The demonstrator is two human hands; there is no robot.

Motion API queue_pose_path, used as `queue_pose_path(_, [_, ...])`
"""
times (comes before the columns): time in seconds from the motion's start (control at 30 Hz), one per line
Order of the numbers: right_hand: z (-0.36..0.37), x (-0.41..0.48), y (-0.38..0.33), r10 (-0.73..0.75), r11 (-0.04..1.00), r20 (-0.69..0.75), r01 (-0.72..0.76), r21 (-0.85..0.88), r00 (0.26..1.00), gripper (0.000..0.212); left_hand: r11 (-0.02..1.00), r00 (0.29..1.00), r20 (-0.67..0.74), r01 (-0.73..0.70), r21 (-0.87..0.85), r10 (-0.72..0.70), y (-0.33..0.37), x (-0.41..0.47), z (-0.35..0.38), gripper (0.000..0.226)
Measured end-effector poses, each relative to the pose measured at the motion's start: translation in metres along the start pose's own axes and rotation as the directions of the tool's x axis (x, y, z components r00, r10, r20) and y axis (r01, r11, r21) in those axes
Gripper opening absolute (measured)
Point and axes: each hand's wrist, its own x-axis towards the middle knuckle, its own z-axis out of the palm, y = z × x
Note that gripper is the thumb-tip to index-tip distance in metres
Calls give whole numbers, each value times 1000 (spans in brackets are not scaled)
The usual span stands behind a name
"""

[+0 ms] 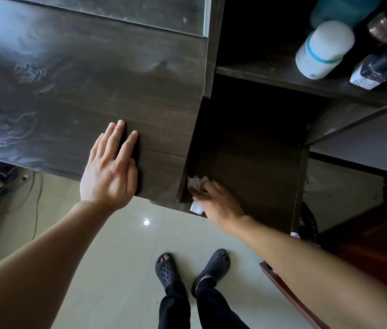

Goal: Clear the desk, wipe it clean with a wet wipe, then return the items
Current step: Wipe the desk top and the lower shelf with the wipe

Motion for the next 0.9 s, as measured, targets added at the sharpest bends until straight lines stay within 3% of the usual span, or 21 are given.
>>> queue_pose_path(0.03, [-3,-8,8,5,1000,-31,-4,15,999,53,1000,1000,4,2,-3,-2,0,0,0,55])
queue_pose_path(0.1, [-10,-14,22,176,984,-94,-172,52,980,48,1000,1000,6,2,-7,-2,1,0,-1,55])
queue_pose_path(0.17, [-11,3,22,395,918,-178,-382,106,901,48,1000,1000,7,1,-8,-1,2,1,-3,55])
queue_pose_path(0.23, [-3,31,5,484,870,-199,-444,216,852,57,1000,1000,15,6,-6,-6,3,0,-5,55])
queue_pose_path(0.3, [3,54,-18,481,853,-154,-420,310,863,66,1000,1000,19,12,-8,-12,4,0,-6,55])
queue_pose_path(0.37, [14,58,-32,500,832,-136,-431,348,855,57,1000,1000,23,6,-7,-6,4,0,-5,55])
queue_pose_path(0.5, [43,11,-72,497,862,-202,-453,229,844,36,1000,999,34,3,-11,-3,1,1,-3,56])
queue_pose_path(0.63, [45,-35,-82,450,865,-186,-374,335,874,48,1000,998,66,-12,-15,12,-2,1,-4,58])
queue_pose_path(0.7, [46,-47,-76,589,790,-270,-474,389,761,46,999,997,74,-36,-8,36,-5,0,-2,58])
queue_pose_path(0.8, [62,-32,-99,792,608,-336,-616,500,510,45,997,992,95,-82,-5,82,-11,1,1,57])
queue_pose_path(0.9, [89,7,-148,792,609,-375,-576,545,482,47,984,978,113,-174,-23,176,-27,3,-1,55])
